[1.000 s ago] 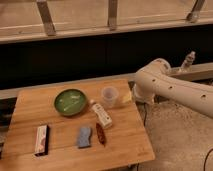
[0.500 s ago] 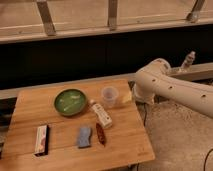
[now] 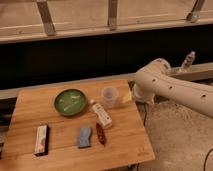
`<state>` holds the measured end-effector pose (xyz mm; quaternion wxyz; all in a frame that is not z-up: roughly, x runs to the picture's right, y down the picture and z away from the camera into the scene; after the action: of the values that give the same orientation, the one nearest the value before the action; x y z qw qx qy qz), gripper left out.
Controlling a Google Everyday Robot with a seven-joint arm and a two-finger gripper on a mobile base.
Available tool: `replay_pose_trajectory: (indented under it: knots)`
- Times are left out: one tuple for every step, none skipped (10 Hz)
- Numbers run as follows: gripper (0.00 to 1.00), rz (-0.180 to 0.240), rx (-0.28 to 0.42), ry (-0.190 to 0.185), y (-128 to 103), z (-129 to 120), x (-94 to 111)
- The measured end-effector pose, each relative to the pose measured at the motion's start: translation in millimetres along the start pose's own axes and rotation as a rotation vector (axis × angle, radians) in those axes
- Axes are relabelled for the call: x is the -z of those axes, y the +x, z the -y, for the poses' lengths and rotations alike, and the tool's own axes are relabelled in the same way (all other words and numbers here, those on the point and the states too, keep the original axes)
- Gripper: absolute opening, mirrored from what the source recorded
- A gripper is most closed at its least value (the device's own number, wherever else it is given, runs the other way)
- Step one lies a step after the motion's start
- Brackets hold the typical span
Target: Pick up the ceramic bowl
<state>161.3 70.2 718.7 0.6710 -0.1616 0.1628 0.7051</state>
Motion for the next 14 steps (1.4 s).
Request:
replay_pose_trajectory:
  knots:
    - [0.8, 0.0, 0.0, 0.0, 0, 0, 0]
    - [0.8, 0.0, 0.0, 0.0, 0, 0, 0]
    - [0.8, 0.0, 0.0, 0.0, 0, 0, 0]
    - [0.8, 0.0, 0.0, 0.0, 0, 0, 0]
    - [0.8, 0.0, 0.0, 0.0, 0, 0, 0]
    - [0.8, 0.0, 0.0, 0.0, 0, 0, 0]
    - [0.8, 0.0, 0.0, 0.0, 0, 0, 0]
    - [0.8, 0.0, 0.0, 0.0, 0, 0, 0]
    - [0.8, 0.0, 0.0, 0.0, 0, 0, 0]
    - [0.8, 0.002, 0.0, 0.001, -1, 0, 1]
    - [0.8, 0.003, 0.0, 0.0, -1, 0, 1]
    - [0.8, 0.006, 0.004, -0.004, -2, 0, 2]
    - [0.8, 0.011, 0.026, -0.014, -8, -1, 4]
    - [0.8, 0.009, 0.056, -0.024, -21, -6, 5]
